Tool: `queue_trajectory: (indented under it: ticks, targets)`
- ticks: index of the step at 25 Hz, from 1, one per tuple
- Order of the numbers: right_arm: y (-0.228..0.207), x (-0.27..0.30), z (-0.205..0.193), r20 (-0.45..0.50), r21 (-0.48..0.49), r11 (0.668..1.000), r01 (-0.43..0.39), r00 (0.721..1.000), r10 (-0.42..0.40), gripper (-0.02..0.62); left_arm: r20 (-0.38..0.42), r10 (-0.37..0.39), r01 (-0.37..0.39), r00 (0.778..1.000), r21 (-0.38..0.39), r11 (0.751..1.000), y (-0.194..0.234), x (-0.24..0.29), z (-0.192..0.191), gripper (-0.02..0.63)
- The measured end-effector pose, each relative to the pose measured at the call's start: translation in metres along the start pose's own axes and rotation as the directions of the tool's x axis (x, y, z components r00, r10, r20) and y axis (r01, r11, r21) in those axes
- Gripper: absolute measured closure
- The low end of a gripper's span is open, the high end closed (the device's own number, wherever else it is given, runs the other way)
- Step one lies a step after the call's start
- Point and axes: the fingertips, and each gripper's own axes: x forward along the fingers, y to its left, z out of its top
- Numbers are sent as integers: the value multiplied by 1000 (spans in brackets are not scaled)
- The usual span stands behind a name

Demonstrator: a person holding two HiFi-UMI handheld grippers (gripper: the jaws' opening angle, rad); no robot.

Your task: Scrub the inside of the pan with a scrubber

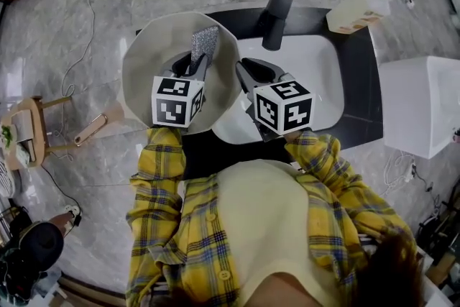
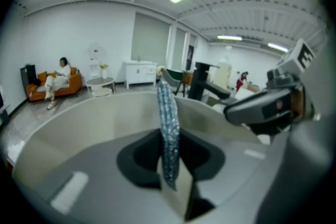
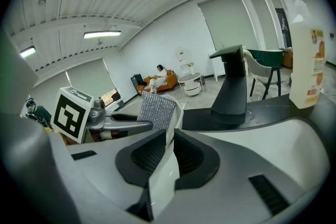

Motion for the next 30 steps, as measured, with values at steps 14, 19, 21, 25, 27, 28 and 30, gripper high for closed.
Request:
queue_trajectory:
  ticks: [14,19,21,25,27,28,30]
  targets:
    - [-1,-1,0,-8,-4,1000,-4,1000,4,578,-144,-103,125,984,154,980,-28,-9,-3,520]
    - [1,-1,1,-9,-6,1000,-9,1000,9,578,-211,-129,174,969,211,962,-37,-17,-4,520]
    - [1,0,1,-11,-9,1000,-11,1000,10,578,-242,-138,196,960,232,953,-40,-20,-5,520]
    - [0,-1,0,-13,-12,1000,-15,1000,15,578,-296,-142,233,945,301,925,-47,-25,-8,520]
    - [0,-1,0,-13,-13,1000,-16,1000,16,578,-321,-142,249,936,323,913,-52,-29,-11,520]
    - [-1,-1,0,-13,-14,1000,-16,1000,16,578,-333,-142,257,932,333,907,-54,-31,-13,520]
    - [-1,-1,0,-14,-16,1000,-17,1000,17,578,-357,-142,276,923,359,892,-58,-35,-17,520]
